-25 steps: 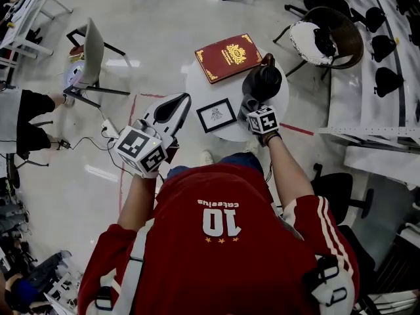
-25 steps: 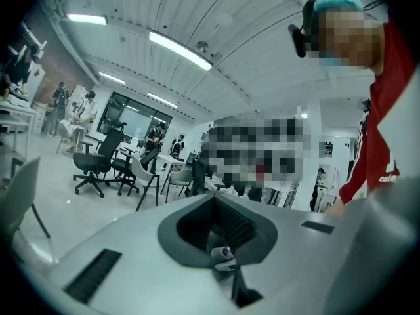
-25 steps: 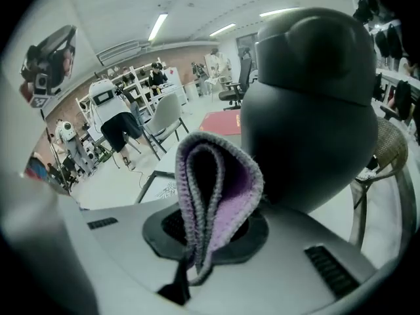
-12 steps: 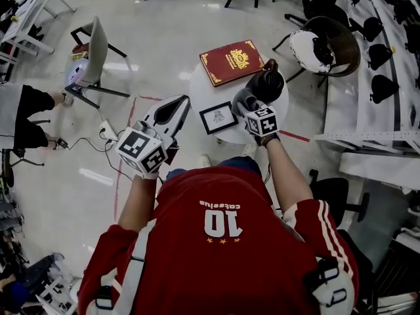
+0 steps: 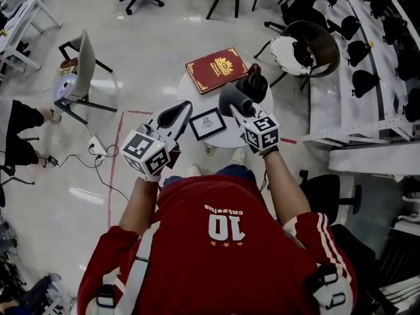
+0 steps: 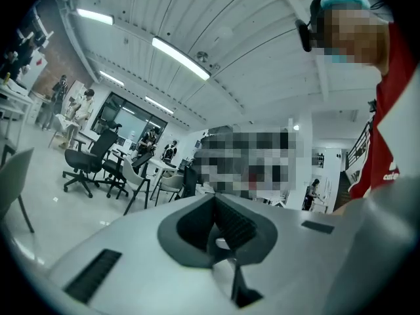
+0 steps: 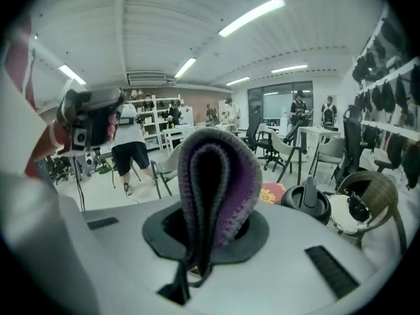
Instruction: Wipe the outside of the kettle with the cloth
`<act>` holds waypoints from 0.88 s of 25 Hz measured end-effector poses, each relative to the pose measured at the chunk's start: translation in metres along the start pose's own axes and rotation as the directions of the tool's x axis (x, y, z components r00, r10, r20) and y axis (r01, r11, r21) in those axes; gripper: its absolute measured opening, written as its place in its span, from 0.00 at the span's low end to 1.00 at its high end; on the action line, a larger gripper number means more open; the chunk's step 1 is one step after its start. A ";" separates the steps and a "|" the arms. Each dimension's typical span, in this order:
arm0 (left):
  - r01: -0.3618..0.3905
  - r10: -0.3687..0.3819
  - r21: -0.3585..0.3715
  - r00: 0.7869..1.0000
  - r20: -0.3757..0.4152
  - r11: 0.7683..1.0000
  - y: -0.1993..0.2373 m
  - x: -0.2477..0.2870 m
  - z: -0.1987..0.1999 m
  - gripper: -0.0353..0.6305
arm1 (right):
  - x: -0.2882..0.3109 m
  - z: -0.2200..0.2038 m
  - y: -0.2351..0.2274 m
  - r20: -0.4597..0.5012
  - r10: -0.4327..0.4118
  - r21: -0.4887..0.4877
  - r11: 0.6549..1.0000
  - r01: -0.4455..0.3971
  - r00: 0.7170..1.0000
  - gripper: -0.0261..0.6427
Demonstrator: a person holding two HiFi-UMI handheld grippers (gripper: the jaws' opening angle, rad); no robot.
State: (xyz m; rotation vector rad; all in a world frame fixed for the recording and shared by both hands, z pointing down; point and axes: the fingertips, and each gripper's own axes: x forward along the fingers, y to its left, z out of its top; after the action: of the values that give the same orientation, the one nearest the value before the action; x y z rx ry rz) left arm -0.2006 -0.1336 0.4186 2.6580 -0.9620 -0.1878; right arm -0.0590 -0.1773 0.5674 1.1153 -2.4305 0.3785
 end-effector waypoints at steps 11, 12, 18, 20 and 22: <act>0.115 -0.115 -0.011 0.993 -0.026 0.993 -0.046 0.039 -0.007 0.06 | -0.094 0.056 0.016 0.179 -0.083 0.082 0.994 0.070 0.980 0.11; 0.121 -0.121 -0.002 0.992 -0.028 0.993 -0.051 0.042 -0.006 0.06 | -0.102 0.058 0.015 0.186 -0.090 0.083 0.994 0.076 0.978 0.11; 0.116 -0.114 0.062 0.993 -0.029 0.991 -0.081 0.057 0.002 0.06 | -0.154 0.070 0.003 0.229 -0.124 0.072 0.991 0.110 0.966 0.11; 0.100 -0.099 0.086 0.995 -0.018 0.991 -0.094 0.061 0.006 0.06 | -0.175 0.076 0.000 0.260 -0.132 0.060 0.991 0.121 0.957 0.11; 0.088 -0.088 0.100 0.996 -0.006 0.991 -0.107 0.064 0.011 0.06 | -0.196 0.080 -0.003 0.287 -0.142 0.045 0.990 0.134 0.948 0.11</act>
State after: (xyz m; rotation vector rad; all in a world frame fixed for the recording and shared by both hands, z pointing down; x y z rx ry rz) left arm -0.0892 -0.0995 0.3714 2.7943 -0.8764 -0.1611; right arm 0.0345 -0.0856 0.4011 1.4309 -2.5798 0.2135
